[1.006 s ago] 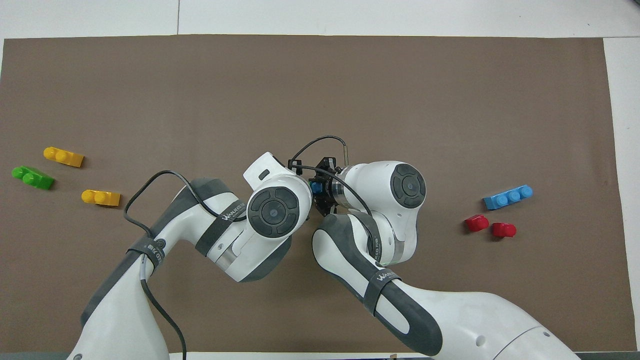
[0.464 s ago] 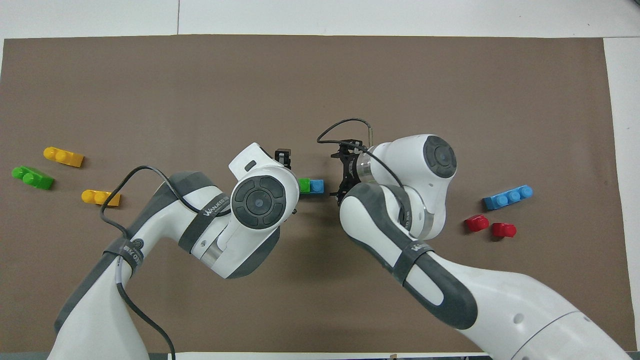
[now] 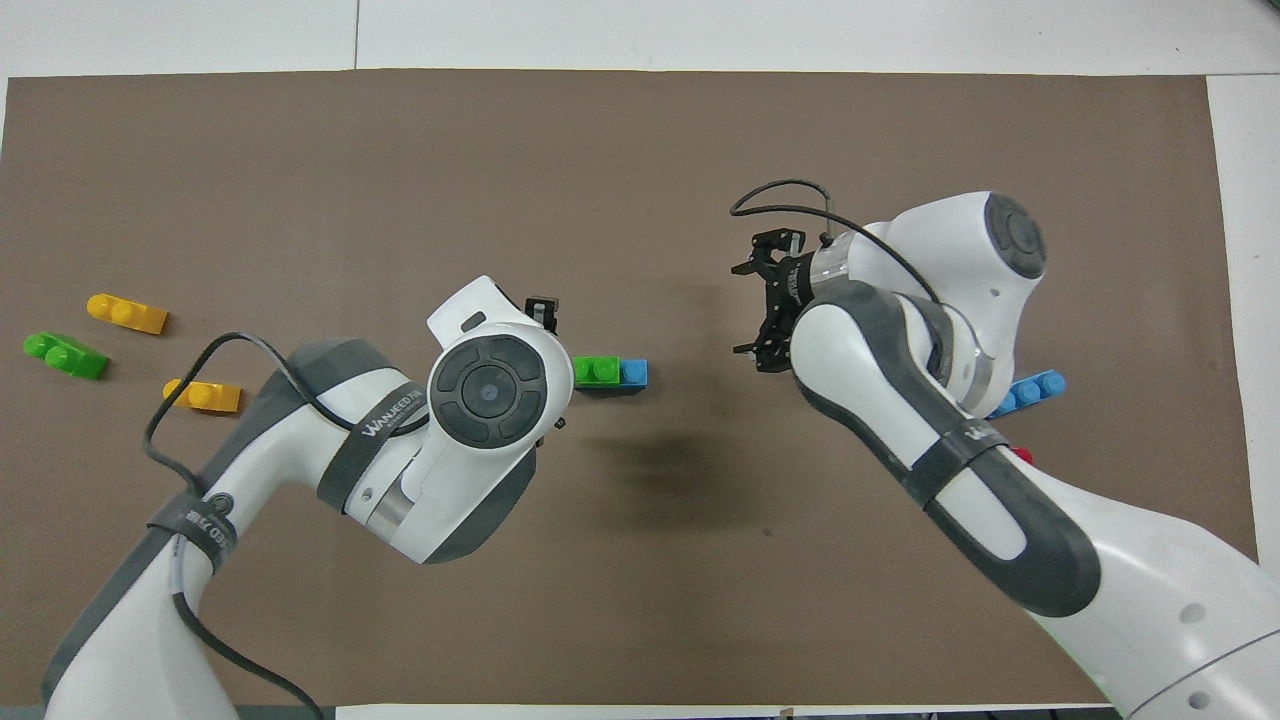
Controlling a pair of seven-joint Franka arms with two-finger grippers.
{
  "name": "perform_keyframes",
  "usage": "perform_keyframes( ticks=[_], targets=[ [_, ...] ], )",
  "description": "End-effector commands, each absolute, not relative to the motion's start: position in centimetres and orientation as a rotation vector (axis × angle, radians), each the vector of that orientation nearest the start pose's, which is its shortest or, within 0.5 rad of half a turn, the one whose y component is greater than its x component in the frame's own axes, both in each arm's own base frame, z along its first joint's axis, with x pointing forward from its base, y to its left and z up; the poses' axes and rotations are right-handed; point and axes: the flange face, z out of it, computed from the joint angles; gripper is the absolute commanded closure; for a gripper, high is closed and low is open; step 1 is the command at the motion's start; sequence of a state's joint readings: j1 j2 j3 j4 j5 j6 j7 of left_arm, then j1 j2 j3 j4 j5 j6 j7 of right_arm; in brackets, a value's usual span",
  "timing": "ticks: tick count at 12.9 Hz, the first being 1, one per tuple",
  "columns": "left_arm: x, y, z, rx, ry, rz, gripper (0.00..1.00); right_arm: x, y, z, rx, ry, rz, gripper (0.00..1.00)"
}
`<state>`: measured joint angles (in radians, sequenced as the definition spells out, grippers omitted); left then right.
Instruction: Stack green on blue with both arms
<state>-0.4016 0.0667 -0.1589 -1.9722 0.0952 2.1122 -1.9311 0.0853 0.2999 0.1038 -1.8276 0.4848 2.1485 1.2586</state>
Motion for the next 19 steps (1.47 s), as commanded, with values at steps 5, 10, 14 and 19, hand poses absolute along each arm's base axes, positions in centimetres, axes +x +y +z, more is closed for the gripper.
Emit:
perform_keyframes(
  ticks=[5,10,14,19],
  targets=[
    [51.4,-16.6,55.0,-2.721,-1.710,-0.059,0.00,62.1,2.1,50.1,-2.840,0.886,0.190,0.00],
    [53.1,-6.8,58.7,-2.930,-1.269,-0.044,0.00,58.4,0.3,58.0,-3.099,0.203,0.108,0.00],
    [53.4,-1.1,60.1,-3.109,-0.651,-0.076,0.00,55.4,0.1,60.0,-3.130,-0.010,0.194,0.00],
    [53.2,-0.4,60.5,-3.147,-0.004,-0.057,0.00,55.6,0.4,59.9,-3.133,-0.034,0.154,0.00]
  ],
)
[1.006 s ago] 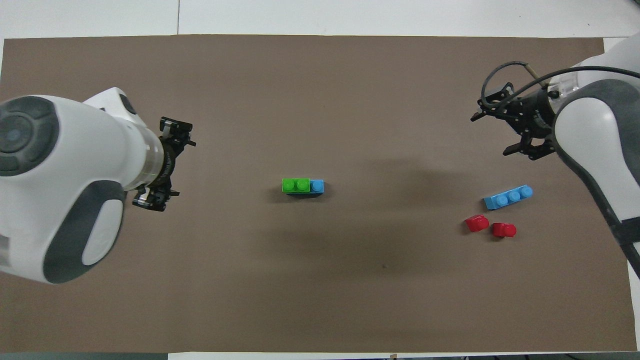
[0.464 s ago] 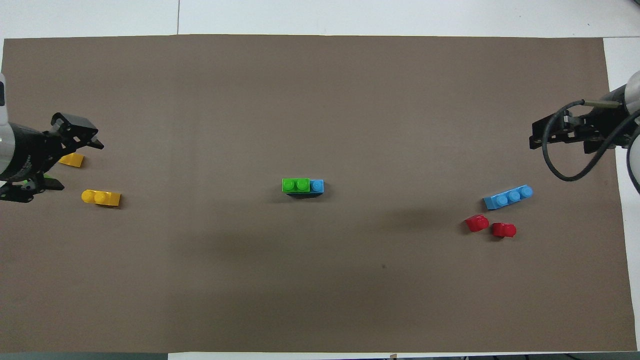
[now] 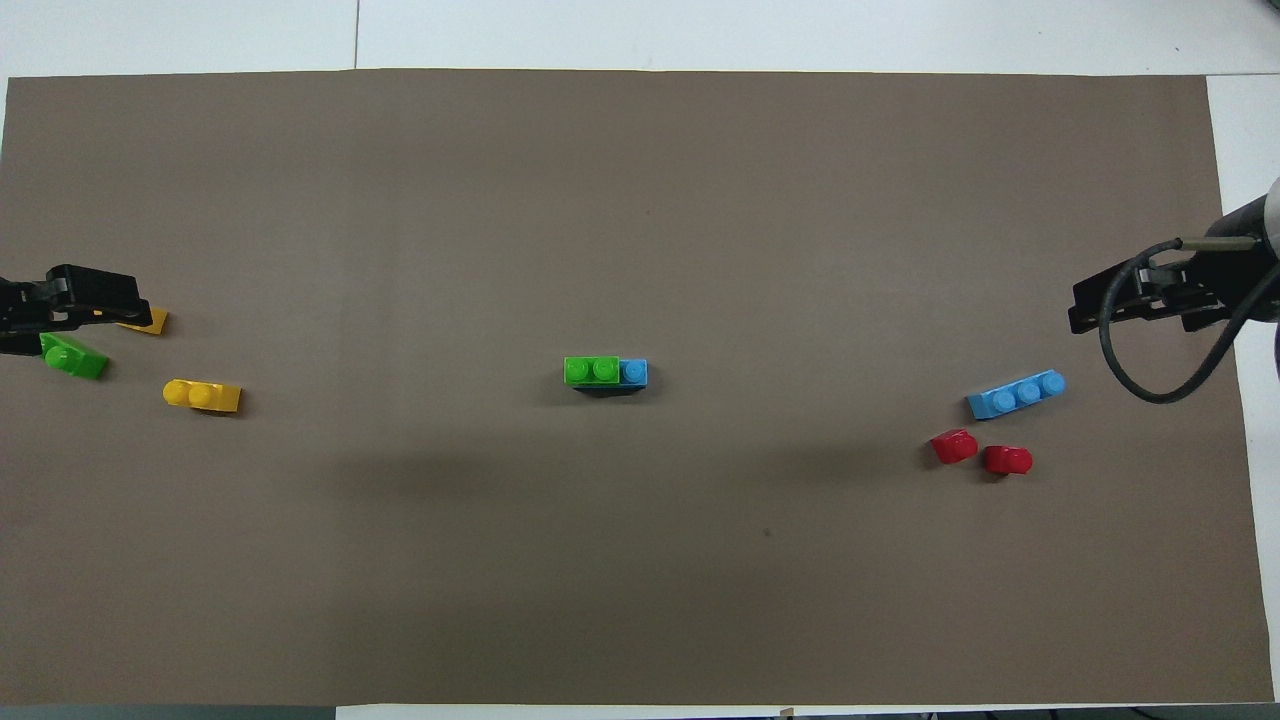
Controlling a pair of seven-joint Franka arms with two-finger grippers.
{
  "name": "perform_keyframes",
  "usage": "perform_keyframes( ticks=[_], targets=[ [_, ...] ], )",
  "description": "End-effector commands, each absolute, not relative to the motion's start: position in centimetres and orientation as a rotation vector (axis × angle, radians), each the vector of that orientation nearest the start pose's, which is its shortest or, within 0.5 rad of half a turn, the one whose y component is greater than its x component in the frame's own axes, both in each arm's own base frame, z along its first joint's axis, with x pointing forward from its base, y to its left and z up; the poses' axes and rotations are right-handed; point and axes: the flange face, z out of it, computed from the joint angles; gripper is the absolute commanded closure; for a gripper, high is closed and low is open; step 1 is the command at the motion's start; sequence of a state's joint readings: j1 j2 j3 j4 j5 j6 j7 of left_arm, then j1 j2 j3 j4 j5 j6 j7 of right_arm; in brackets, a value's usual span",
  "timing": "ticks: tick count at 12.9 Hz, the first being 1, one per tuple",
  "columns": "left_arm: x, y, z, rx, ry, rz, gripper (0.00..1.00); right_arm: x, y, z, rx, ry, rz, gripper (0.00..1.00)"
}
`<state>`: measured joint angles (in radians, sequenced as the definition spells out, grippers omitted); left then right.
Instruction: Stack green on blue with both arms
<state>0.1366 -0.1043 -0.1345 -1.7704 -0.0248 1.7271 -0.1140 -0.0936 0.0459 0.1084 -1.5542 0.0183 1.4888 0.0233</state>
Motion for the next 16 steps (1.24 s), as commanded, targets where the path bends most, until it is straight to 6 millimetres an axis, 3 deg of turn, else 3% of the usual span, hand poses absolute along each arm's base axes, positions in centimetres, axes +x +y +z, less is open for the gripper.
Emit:
perform_keyframes(
  ticks=[1,5,16],
  targets=[
    [53.2,-0.6,60.9,-3.135,0.051,-0.035,0.00,55.5,0.4,59.8,-3.133,-0.039,0.156,0.00],
    [52.2,-1.4,62.4,-3.146,0.082,0.105,0.00,55.5,0.8,59.6,-3.137,-0.036,0.156,0.00],
    [52.0,-1.5,62.1,-3.148,0.082,0.134,0.00,55.9,0.6,59.8,-3.168,-0.037,0.109,0.00]
  ],
)
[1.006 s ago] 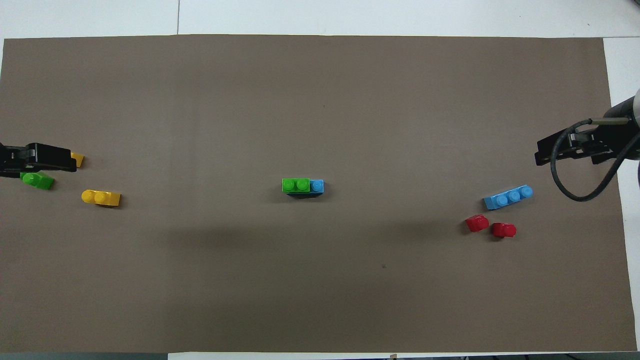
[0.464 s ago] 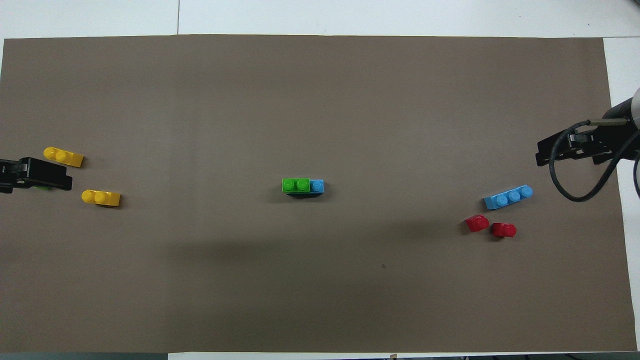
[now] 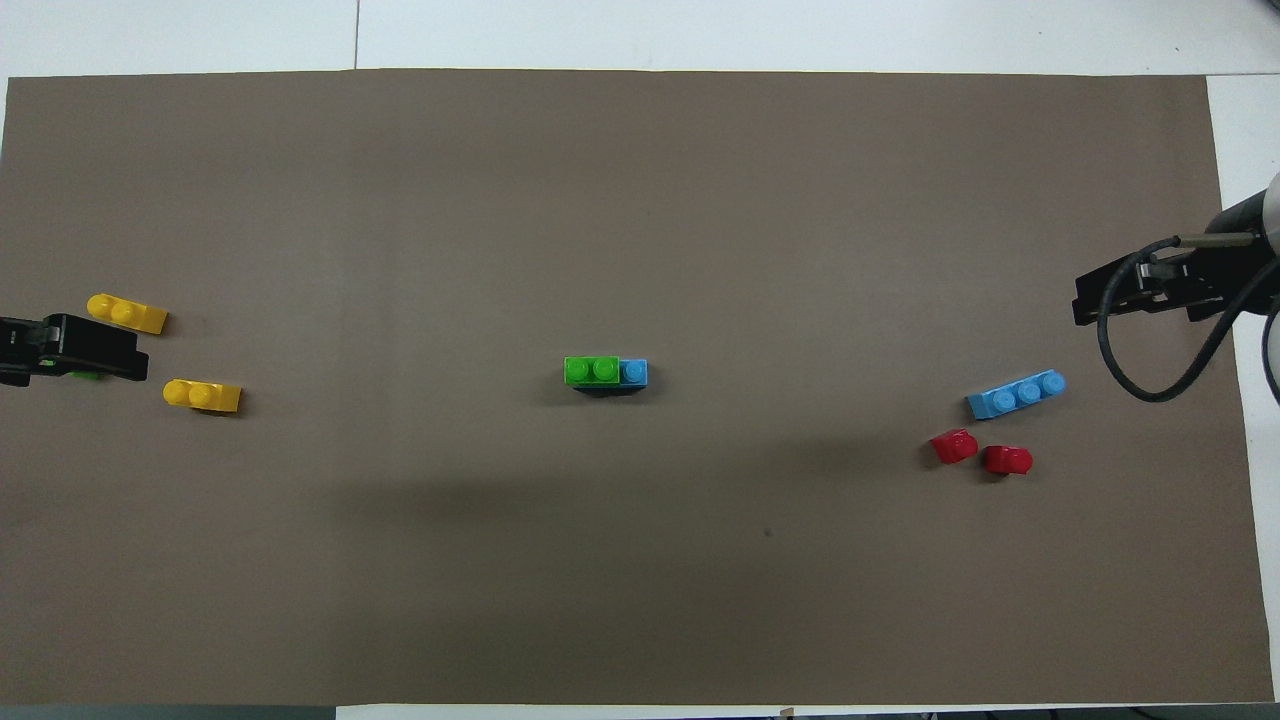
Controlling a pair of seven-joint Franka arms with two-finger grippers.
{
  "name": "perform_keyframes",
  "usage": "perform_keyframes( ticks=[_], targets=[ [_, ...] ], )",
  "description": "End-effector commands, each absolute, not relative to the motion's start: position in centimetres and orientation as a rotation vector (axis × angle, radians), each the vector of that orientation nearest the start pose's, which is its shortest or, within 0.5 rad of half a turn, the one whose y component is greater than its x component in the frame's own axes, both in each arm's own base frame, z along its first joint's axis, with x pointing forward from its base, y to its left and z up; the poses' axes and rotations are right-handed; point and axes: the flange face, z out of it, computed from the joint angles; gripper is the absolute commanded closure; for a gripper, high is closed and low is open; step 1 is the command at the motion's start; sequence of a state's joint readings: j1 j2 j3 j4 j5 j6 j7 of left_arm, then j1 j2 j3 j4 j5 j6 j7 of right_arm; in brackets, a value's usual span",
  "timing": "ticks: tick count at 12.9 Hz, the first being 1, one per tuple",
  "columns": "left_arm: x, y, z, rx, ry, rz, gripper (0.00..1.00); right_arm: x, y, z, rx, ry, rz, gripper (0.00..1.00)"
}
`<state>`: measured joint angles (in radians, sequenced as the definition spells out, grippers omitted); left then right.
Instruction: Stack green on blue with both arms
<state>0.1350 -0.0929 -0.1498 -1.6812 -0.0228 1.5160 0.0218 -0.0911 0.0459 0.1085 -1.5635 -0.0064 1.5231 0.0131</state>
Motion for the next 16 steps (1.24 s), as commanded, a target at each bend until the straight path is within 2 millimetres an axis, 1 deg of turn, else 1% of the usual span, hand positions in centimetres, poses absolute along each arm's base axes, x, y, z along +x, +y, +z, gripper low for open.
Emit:
perform_keyframes(
  ticks=[1,8,12,16],
  targets=[
    [51.97,-1.52,62.09,-3.148,0.082,0.134,0.00,55.86,0.62,59.76,-3.168,-0.037,0.109,0.00],
    [52.13,-1.59,62.09,-3.149,0.084,0.120,0.00,55.85,0.62,59.75,-3.168,-0.042,0.111,0.00],
    [52.15,-1.67,62.11,-3.148,0.087,0.117,0.00,55.90,0.10,59.74,-3.167,-0.035,0.112,0.00],
    [52.19,-1.84,62.14,-3.148,0.091,0.110,0.00,55.81,0.20,59.78,-3.166,-0.027,0.116,0.00]
  ],
)
